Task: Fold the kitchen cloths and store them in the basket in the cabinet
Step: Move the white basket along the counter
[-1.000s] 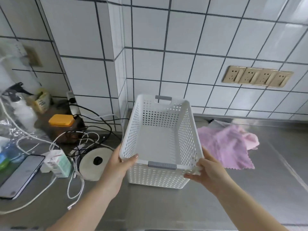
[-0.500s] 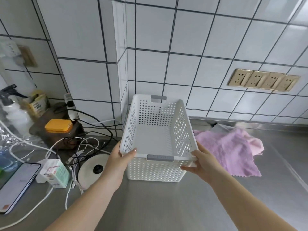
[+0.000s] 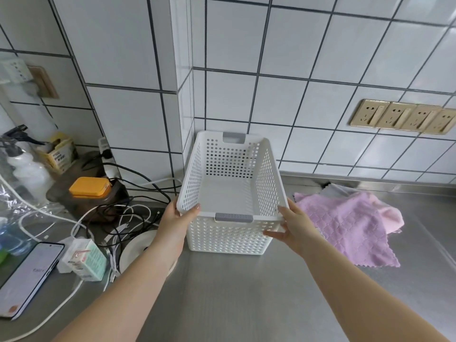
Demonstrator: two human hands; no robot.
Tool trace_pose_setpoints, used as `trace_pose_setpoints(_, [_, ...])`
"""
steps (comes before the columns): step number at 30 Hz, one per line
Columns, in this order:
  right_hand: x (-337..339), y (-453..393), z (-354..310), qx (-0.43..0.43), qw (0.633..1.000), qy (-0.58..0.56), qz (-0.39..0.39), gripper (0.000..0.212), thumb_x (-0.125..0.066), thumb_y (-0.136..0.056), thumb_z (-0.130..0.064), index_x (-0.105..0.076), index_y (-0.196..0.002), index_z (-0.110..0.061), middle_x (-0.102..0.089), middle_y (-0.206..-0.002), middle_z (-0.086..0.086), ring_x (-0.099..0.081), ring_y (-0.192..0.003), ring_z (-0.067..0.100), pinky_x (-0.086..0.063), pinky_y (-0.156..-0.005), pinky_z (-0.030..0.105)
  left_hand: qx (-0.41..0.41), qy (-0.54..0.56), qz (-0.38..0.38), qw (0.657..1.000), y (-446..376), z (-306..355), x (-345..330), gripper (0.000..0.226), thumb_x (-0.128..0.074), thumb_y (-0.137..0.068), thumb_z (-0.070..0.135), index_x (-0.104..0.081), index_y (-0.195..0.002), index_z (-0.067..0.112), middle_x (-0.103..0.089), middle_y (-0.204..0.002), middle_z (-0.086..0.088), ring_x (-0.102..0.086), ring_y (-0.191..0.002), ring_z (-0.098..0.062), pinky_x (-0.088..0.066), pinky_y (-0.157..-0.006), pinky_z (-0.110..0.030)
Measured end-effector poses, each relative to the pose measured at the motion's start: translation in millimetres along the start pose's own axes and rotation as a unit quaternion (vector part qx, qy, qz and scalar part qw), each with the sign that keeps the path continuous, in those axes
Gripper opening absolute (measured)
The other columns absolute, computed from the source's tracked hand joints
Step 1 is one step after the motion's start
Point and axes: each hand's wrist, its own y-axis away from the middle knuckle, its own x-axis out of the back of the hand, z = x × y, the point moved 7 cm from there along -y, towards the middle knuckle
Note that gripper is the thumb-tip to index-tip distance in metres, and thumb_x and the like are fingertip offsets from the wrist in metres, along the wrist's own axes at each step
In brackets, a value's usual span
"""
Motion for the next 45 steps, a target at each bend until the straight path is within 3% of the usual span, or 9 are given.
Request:
trace_pose_setpoints(5, [-2,4,0,-0.012,1.000,0.006,0.024,0.028,-0.056,-0.093,-0.023,-0.059,-0.121,-0.028,-0.053,-0.127,0.003,-0.054,-0.116,0.028,-0.056,-0.078,0.054,0.002,-0.016,0.006,1.000,-2,-2,1,0.047,-0.068,-0.084,0.012,-0.053,-0.127,0.022,-0.065,-0.120,0.003,-0.060,-0.112,-0.012,-0.043,-0.100,-0.033])
trace_pose_setpoints(9, [-2,20,-6,0.019,0.995,0.077,0.063,0.039,-0.066,-0.086,-0.035,-0.055,-0.123,-0.033,-0.053,-0.127,-0.006,-0.054,-0.100,0.009,-0.056,-0.076,0.041,-0.015,-0.045,0.029,0.998,12,2,-3,0.040,-0.067,-0.086,0.018,-0.052,-0.122,0.022,-0.063,-0.121,0.004,-0.058,-0.114,-0.012,-0.039,-0.106,-0.042])
trace_pose_setpoints(15, [0,50,-2,0.100,0.986,0.123,0.047,0.091,-0.072,-0.074,-0.049,-0.020,-0.147,-0.033,-0.026,-0.153,-0.001,-0.033,-0.135,0.014,-0.036,-0.108,0.045,-0.095,-0.154,0.103,0.978,66,23,-9,0.092,-0.072,-0.081,0.028,-0.010,-0.148,0.037,-0.017,-0.156,0.010,-0.018,-0.138,0.000,-0.020,-0.112,-0.032])
trace_pose_setpoints(20, [13,97,1,0.148,0.976,0.146,0.071,0.094,-0.074,-0.070,-0.051,-0.020,-0.146,-0.038,-0.025,-0.153,-0.006,-0.026,-0.138,0.007,-0.032,-0.111,0.043,-0.166,-0.147,-0.045,0.974,106,43,-63,0.086,-0.068,-0.083,0.018,-0.013,-0.148,0.034,-0.021,-0.155,0.008,-0.024,-0.138,0.002,-0.021,-0.116,-0.033])
trace_pose_setpoints(25, [50,169,7,0.195,0.951,0.142,0.195,0.085,-0.074,-0.073,-0.049,-0.025,-0.142,-0.046,-0.029,-0.150,-0.016,-0.027,-0.136,0.002,-0.031,-0.104,0.029,-0.061,-0.149,-0.261,0.952,130,19,-119,0.101,-0.068,-0.066,0.046,-0.011,-0.148,0.037,-0.026,-0.154,0.008,-0.027,-0.135,0.004,-0.021,-0.117,-0.037])
trace_pose_setpoints(32, [59,299,69,0.194,0.887,0.102,0.407,0.089,-0.074,-0.072,-0.048,-0.023,-0.145,-0.039,-0.026,-0.152,-0.014,-0.025,-0.139,0.004,-0.026,-0.113,0.033,0.027,-0.151,-0.520,0.840,190,-27,-137,0.103,-0.071,-0.061,0.041,-0.015,-0.147,0.033,-0.027,-0.153,0.007,-0.025,-0.137,0.000,-0.021,-0.117,-0.040])
trace_pose_setpoints(36, [36,381,107,0.194,0.844,0.096,0.490,0.083,-0.072,-0.075,-0.045,-0.025,-0.143,-0.041,-0.030,-0.150,-0.014,-0.030,-0.133,-0.001,-0.034,-0.105,0.023,0.043,-0.142,-0.601,0.786,243,-38,-129,0.103,-0.080,-0.056,0.049,-0.022,-0.141,0.041,-0.035,-0.145,0.011,-0.030,-0.133,0.003,-0.028,-0.105,-0.025])
trace_pose_setpoints(39, [21,442,135,0.188,0.807,0.064,0.556,0.079,-0.071,-0.074,-0.047,-0.027,-0.140,-0.048,-0.030,-0.149,-0.018,-0.032,-0.132,-0.001,-0.044,-0.087,0.012,0.061,-0.135,-0.661,0.735,291,-47,-124,0.094,-0.084,-0.054,0.051,-0.029,-0.130,0.049,-0.038,-0.146,0.011,-0.033,-0.133,0.003,-0.030,-0.110,-0.032])
trace_pose_setpoints(45, [-24,573,200,0.173,0.723,0.035,0.668,0.079,-0.072,-0.074,-0.044,-0.030,-0.140,-0.040,-0.036,-0.147,-0.009,-0.033,-0.135,0.006,-0.035,-0.099,0.020,0.077,-0.149,-0.772,0.614,401,-61,-94,0.072,-0.077,-0.053,0.057,-0.043,-0.116,0.058,-0.049,-0.134,0.020,-0.043,-0.124,0.008,-0.037,-0.105,-0.033])
